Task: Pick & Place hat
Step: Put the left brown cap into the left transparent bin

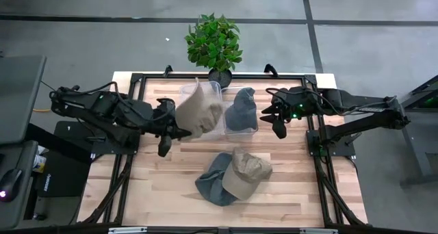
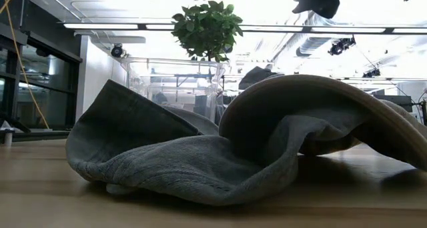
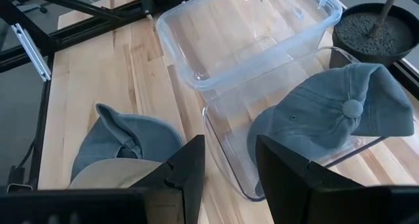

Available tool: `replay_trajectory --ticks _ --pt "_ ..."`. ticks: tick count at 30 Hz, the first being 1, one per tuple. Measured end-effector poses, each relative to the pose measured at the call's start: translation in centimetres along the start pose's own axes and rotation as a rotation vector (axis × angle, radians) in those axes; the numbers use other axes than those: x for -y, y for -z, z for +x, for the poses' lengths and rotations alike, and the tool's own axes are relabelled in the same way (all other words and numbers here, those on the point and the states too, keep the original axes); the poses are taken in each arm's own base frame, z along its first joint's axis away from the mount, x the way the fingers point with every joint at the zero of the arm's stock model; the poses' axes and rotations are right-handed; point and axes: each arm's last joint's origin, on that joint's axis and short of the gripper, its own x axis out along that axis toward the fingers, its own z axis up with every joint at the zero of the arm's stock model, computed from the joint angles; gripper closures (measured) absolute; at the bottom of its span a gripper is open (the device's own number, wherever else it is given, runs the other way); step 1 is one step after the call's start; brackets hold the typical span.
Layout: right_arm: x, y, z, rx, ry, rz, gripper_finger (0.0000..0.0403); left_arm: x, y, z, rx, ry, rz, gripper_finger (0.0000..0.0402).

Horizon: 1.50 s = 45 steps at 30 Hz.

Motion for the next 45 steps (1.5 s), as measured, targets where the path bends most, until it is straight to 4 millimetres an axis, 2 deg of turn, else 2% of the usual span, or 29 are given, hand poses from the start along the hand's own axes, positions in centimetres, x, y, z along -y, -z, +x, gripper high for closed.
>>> replay_trajectory --ticks 6,11,16,20,26,34,38,45 --pt "0.0 -0.1 0.0 0.011 0.009 -0.001 0.0272 -0.9 0.5 0.0 0.032 -0.202 -0.027 0.0401" --pt "0.0 -0.1 0.0 0.012 0.013 0.000 0.0272 -1.4 1.5 1.8 -0.049 -0.366 0.067 0.0401" --pt "0.0 -0.1 0.0 0.016 0.022 0.005 0.0272 -1.2 2.6 5.4 -0.106 -0.521 0.137 0.0401" --pt "0.1 -0.1 0.0 0.021 0.036 0.015 0.0272 -1.4 3.5 8.4 -0.112 -0.646 0.103 0.0401" --pt "0.1 -0.1 0.0 0.023 0.035 0.031 0.0272 -3.4 4.5 12.3 -0.188 -0.790 -0.109 0.0401" --pt "0.1 -0.2 0.0 0.029 0.037 0.033 0.0272 -5.9 4.4 14.6 -0.232 -0.894 -0.207 0.0401" --pt "0.1 -0.2 0.0 0.029 0.037 0.033 0.0272 -7.1 4.4 15.7 -0.277 -0.933 -0.174 0.0401" --pt "0.1 -0.2 0.0 0.028 0.037 0.034 0.0272 -7.7 4.7 16.9 -0.316 -0.949 -0.100 0.0401"
